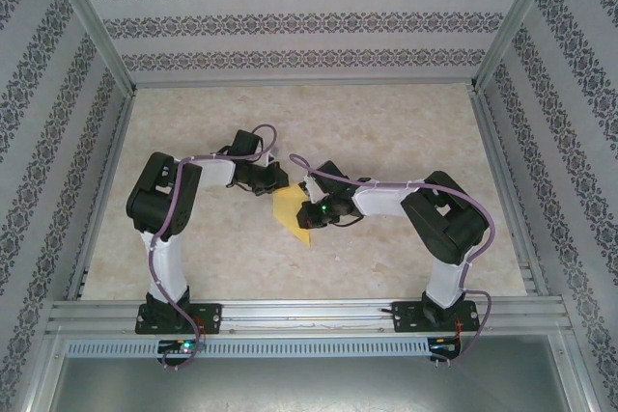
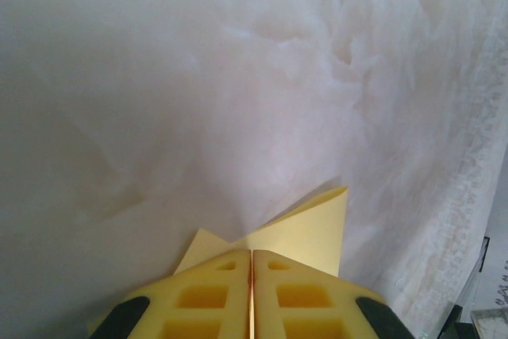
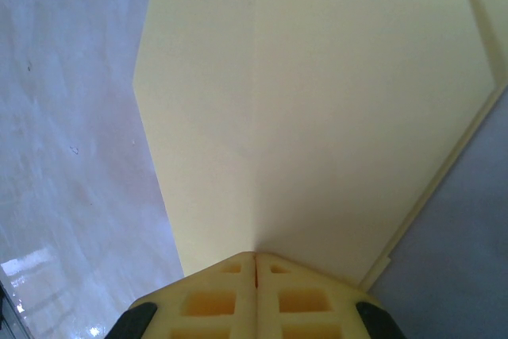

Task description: Fold a paper plane with a square sheet of paper (fold left side to right side)

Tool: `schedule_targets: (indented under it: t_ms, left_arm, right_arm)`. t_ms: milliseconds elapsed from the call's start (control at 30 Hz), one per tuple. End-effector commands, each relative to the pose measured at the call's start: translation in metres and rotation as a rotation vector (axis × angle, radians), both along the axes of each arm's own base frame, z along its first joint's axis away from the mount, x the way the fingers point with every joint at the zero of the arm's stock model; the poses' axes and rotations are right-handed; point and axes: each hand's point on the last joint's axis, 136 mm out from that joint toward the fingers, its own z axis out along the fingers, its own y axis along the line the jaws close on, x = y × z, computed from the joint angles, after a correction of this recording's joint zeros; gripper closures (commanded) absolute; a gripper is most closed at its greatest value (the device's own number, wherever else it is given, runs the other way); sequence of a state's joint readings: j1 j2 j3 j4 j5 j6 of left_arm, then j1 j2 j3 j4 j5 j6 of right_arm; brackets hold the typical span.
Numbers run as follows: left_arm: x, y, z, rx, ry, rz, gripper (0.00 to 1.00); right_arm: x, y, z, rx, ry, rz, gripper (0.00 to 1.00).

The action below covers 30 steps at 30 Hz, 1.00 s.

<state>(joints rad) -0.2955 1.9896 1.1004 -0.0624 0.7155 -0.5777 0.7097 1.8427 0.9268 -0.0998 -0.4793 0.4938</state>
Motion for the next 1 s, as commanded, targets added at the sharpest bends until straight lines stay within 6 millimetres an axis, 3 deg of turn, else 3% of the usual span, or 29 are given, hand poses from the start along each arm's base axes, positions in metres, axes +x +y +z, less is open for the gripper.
schedule_targets:
  t_ms: [0,167,333,500,733,833,967]
  left_arm:
    - [0.035,0.046,-0.022,0.146,-0.069,0.098,0.91]
    - [0.046,0.060,-0.016,0.153,-0.089,0.124,0.91]
    - [0.052,0.063,0.004,0.146,-0.123,0.117,0.91]
    - [0.028,0.060,0.041,0.098,-0.181,0.102,0.91]
    - [-0.033,0.020,0.069,-0.047,-0.201,-0.021,0.94]
    - [-0.048,-0.004,0.066,-0.087,-0.189,-0.070,0.94]
    - [-0.055,-0.027,0.048,-0.091,-0.149,-0.120,0.94]
  right_arm:
    - [-0.072,-0.089,-0.079,-0.418,0.254,-0.021,1.00]
    - [-0.070,-0.085,-0.076,-0.402,0.250,-0.030,1.00]
    - [-0.067,-0.079,-0.074,-0.375,0.247,-0.038,1.00]
    - [-0.060,-0.076,-0.069,-0.342,0.230,-0.069,1.00]
    - [-0.052,-0.073,-0.064,-0.301,0.217,-0.088,1.00]
    - [-0.050,-0.072,-0.063,-0.294,0.212,-0.094,1.00]
    - [-0.050,-0.072,-0.063,-0.290,0.211,-0.099,1.00]
